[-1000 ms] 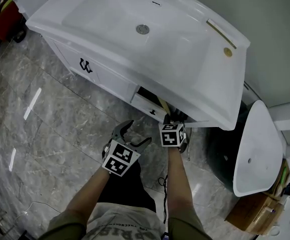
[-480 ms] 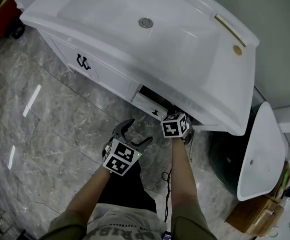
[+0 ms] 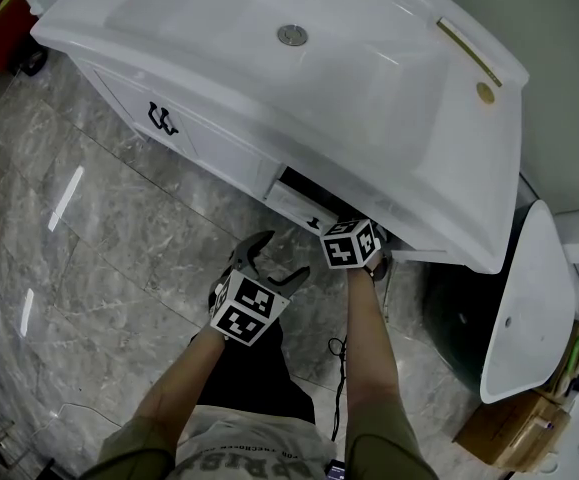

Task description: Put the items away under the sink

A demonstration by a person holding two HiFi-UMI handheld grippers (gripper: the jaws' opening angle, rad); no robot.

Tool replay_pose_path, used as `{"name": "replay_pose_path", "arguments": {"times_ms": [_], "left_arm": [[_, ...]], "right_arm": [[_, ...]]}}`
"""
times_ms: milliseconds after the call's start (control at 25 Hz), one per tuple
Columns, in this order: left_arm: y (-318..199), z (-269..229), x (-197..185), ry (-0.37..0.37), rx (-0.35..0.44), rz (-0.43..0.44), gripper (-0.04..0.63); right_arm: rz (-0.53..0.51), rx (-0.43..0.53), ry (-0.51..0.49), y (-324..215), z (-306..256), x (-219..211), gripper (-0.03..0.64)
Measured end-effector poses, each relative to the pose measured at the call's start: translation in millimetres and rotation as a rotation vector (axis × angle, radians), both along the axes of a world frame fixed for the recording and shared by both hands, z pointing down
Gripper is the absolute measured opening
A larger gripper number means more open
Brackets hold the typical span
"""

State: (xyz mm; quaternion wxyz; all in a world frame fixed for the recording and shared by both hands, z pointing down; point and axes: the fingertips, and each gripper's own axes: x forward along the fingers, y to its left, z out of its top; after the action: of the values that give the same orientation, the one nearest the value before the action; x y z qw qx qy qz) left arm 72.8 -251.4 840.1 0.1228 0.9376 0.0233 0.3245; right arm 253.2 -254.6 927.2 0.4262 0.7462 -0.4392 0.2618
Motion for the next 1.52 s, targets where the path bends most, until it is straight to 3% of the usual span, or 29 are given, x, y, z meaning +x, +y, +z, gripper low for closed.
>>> {"name": "replay_pose_path", "arguments": {"times_ms": [1000,1160,1520], "left_arm": [[-2.9,7.5,6.9,-0.02,0.005,-0.012,0.357],[-5.4,10.9,5.0,-0.028,0.003,-0.021,0.357],[-12.0,6.0,4.1,-0.03,0.006,-0.036,0.357]], "right_arm": [[-0.025,0.021,-0.007,-10.0,7.7,5.7,0.057],[-0.025,0.049,-0.039,-17.2,5.1,5.3,0.142],[-0.023,0.053,-0.008,-16.4,2.0,4.1,0.143]]}}
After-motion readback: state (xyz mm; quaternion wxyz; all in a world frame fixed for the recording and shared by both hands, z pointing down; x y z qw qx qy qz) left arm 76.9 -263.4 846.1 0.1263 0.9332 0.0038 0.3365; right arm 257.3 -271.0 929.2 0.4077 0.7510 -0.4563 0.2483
